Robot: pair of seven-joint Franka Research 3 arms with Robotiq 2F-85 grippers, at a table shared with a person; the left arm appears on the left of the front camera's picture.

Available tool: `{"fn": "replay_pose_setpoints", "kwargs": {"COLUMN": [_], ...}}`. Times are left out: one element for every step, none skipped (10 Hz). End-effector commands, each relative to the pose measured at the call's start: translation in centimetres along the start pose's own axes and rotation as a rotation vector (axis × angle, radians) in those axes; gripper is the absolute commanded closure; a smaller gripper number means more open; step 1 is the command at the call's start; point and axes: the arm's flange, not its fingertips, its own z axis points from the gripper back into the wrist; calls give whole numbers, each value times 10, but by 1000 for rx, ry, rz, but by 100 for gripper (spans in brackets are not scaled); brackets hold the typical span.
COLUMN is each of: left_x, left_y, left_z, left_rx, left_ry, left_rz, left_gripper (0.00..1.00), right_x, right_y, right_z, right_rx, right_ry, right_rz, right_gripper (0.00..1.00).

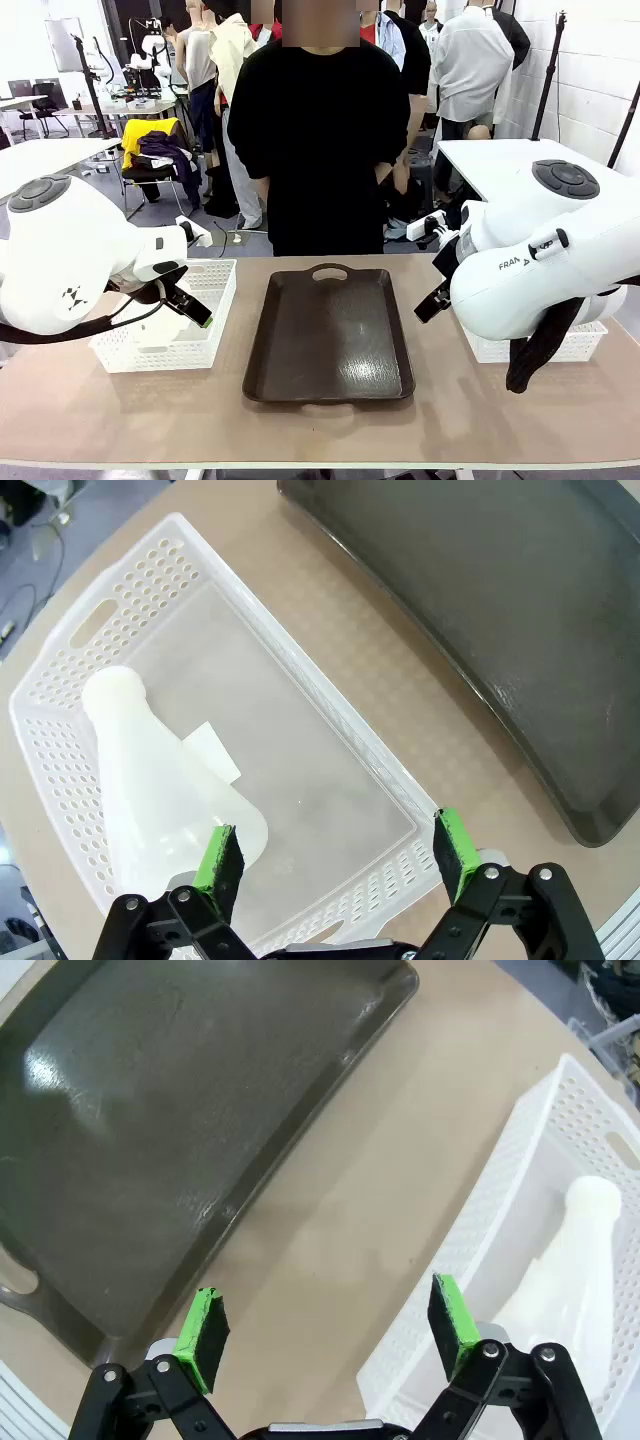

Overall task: Prepare the laboratory tools.
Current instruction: Pick up the Big flask that the person points to.

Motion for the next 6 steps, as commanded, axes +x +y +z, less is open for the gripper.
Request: {"fn": "replay_pose_setpoints", "kwargs": {"left_x": [0,0,0,0,0,0], "left_y": [0,0,0,0,0,0], "left_z": [0,0,0,0,0,0], "left_rx": [0,0,0,0,0,0], "left_ry": [0,0,0,0,0,0], "left_rz": [0,0,0,0,0,0], "left_gripper": [0,0,0,0,0,0], "right_x": [0,0,0,0,0,0], "right_y": [0,0,0,0,0,0], "right_z": [0,0,0,0,0,0], "right_rx": [0,0,0,0,0,0], "right_ry": [0,0,0,0,0,0], "right_rz": [0,0,0,0,0,0], "right_gripper": [0,0,0,0,0,0]}}
